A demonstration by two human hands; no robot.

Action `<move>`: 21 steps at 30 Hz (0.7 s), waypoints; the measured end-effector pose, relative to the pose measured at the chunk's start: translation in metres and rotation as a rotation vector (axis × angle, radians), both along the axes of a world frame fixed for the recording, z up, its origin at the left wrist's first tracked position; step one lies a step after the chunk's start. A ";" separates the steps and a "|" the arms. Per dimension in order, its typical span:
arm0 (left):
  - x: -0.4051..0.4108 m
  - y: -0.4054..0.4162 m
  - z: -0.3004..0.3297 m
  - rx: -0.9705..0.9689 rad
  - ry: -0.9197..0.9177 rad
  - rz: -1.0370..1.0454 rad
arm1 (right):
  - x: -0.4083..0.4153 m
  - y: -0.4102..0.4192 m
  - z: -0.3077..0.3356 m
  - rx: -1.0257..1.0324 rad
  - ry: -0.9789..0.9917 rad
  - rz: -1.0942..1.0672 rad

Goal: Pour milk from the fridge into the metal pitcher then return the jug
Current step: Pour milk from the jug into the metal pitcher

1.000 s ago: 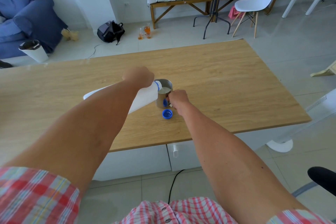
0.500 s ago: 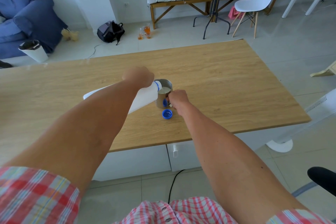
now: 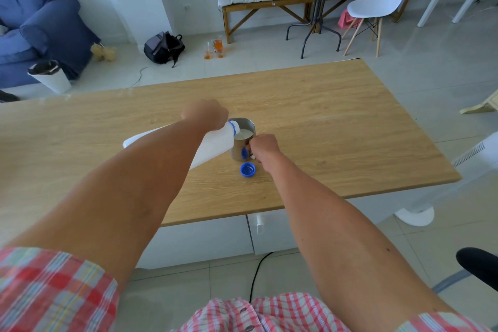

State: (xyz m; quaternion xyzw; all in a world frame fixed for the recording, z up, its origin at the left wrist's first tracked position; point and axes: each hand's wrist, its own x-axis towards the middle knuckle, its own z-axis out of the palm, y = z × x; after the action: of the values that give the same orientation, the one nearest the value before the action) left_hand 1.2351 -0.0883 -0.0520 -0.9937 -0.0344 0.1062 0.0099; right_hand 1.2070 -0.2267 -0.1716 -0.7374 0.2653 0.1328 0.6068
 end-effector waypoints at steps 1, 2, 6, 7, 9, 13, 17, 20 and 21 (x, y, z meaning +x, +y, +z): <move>0.000 0.000 0.000 -0.001 0.000 0.000 | 0.000 0.000 0.000 -0.001 -0.001 -0.001; 0.000 0.000 0.000 -0.003 0.000 0.001 | 0.000 0.000 0.000 -0.002 -0.001 -0.002; 0.001 0.001 0.000 -0.005 -0.001 -0.001 | 0.001 0.000 -0.001 -0.001 0.006 -0.002; 0.001 0.001 0.000 -0.004 -0.001 -0.001 | 0.001 0.000 -0.001 -0.002 0.007 -0.002; 0.001 0.000 0.000 -0.001 -0.001 -0.004 | 0.001 0.000 -0.001 -0.001 0.008 -0.003; 0.000 0.000 0.001 0.000 0.002 -0.005 | 0.001 -0.001 0.000 0.004 0.003 -0.004; 0.000 0.000 0.002 -0.003 0.004 -0.006 | 0.001 -0.001 -0.001 0.000 0.000 -0.014; 0.000 0.000 0.002 -0.001 0.006 -0.008 | 0.002 0.000 -0.002 0.004 0.005 -0.013; 0.000 0.000 0.002 0.000 0.006 -0.009 | 0.002 0.000 -0.002 0.008 0.006 -0.013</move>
State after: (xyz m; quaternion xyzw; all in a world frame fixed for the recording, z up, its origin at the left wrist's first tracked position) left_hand 1.2347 -0.0885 -0.0497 -0.9935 -0.0300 0.1090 0.0104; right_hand 1.2090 -0.2263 -0.1740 -0.7329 0.2715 0.1322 0.6096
